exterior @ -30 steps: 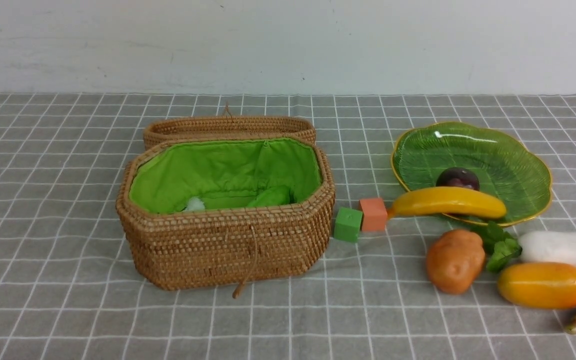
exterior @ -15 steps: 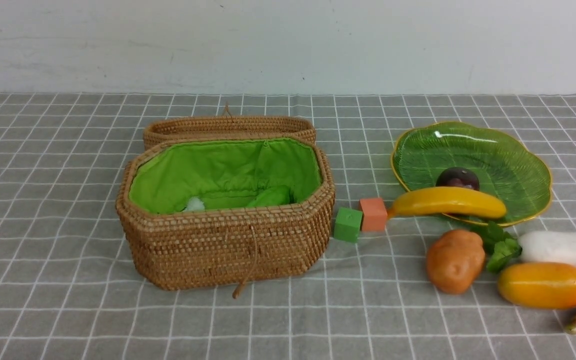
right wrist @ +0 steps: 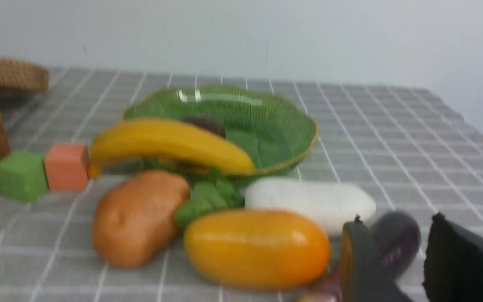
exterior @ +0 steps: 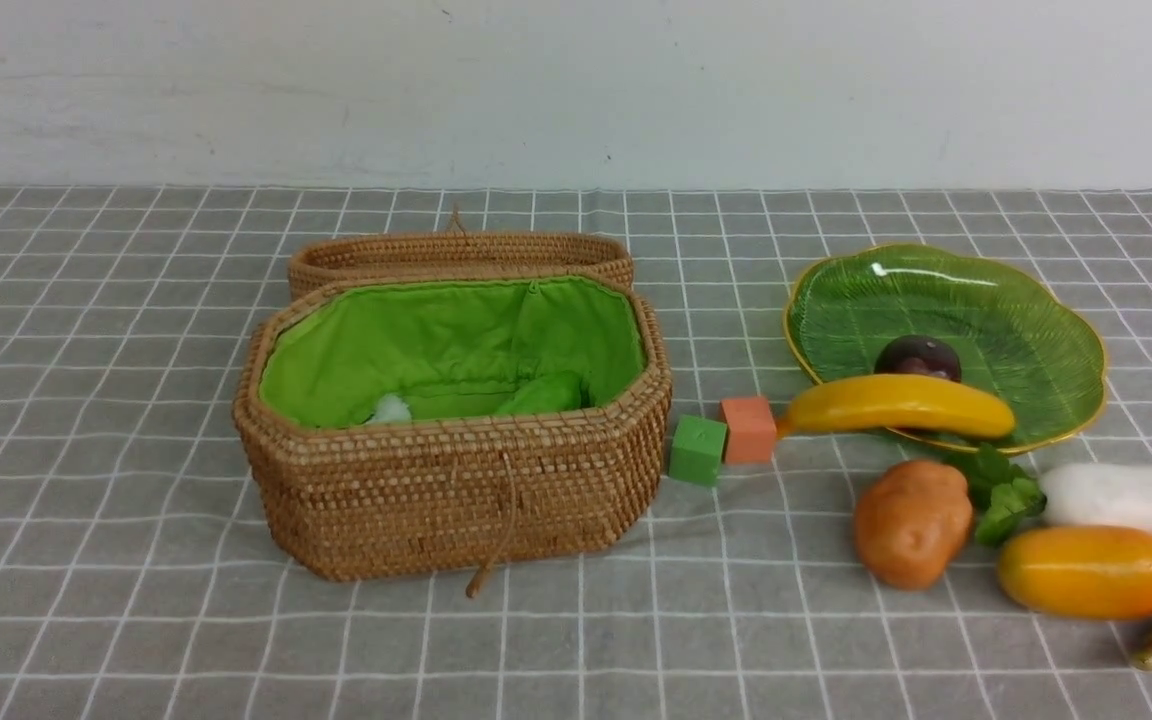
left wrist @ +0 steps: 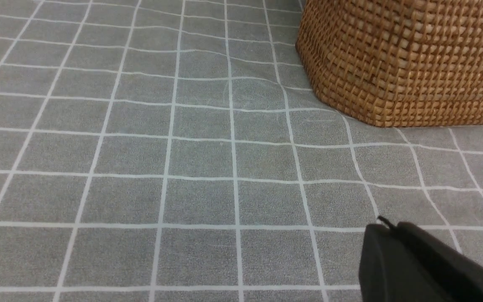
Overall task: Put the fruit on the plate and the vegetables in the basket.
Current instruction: Use the right arm to grab a mango and put it into the right plate
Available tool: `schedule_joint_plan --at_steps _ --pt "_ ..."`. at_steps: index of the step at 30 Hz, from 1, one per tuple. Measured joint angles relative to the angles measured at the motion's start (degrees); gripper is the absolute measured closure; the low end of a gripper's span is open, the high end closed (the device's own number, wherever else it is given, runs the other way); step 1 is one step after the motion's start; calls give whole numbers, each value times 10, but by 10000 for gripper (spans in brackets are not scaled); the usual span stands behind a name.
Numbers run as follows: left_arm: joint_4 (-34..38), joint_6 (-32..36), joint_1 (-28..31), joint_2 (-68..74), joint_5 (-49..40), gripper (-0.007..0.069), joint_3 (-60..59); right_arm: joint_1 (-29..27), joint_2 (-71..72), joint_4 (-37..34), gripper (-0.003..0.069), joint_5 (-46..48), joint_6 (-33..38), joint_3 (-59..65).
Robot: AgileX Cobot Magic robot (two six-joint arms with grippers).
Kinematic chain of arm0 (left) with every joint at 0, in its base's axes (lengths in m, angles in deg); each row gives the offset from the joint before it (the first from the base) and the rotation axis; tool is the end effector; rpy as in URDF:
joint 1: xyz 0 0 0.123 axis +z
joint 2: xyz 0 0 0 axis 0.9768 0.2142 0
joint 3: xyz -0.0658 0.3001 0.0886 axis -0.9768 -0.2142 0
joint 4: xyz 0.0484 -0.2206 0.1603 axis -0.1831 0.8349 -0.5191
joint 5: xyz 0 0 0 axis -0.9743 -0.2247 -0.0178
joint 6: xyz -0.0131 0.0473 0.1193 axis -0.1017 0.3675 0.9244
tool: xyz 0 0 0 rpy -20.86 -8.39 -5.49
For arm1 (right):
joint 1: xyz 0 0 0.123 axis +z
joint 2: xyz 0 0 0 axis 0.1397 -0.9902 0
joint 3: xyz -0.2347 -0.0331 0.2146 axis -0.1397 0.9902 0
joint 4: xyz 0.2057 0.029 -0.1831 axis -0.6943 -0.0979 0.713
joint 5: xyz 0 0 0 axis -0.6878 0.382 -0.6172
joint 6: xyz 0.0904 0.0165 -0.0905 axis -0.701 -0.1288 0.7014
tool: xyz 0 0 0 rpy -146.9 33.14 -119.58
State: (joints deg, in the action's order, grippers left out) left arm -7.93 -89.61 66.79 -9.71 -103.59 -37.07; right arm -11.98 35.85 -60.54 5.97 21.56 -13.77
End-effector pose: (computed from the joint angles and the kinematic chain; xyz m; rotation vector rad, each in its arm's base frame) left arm 0.0788 -0.0071 0.1565 -0.0439 1.8943 -0.2028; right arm 0.0850 -0.0061 0.1979 0.0196 1.5697 -0.0911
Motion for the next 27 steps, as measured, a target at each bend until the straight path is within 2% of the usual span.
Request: schedule_joint_plan --at_steps 8,12,13,14,18,20,23,24,27 --pt "0 0 2 0 0 607 0 0 0 -11 419 -188 -47 0" --pt "0 0 2 0 0 607 0 0 0 -21 419 -264 -129 -5" --pt "0 0 2 0 0 607 0 0 0 -21 419 -265 -129 -5" --pt "0 0 2 0 0 607 0 0 0 -22 419 -267 -166 -21" --pt "0 0 2 0 0 605 0 0 -8 -22 419 -211 -216 -125" --pt "-1 0 2 0 0 602 0 0 -53 -23 419 -133 -224 -220" --pt "-1 0 2 0 0 599 0 0 -109 -21 419 -50 -224 -298" --pt "-1 0 2 0 0 595 0 0 -164 -11 419 22 -224 -354" --pt "-1 0 2 0 0 594 0 0 -232 14 419 85 -217 -392"
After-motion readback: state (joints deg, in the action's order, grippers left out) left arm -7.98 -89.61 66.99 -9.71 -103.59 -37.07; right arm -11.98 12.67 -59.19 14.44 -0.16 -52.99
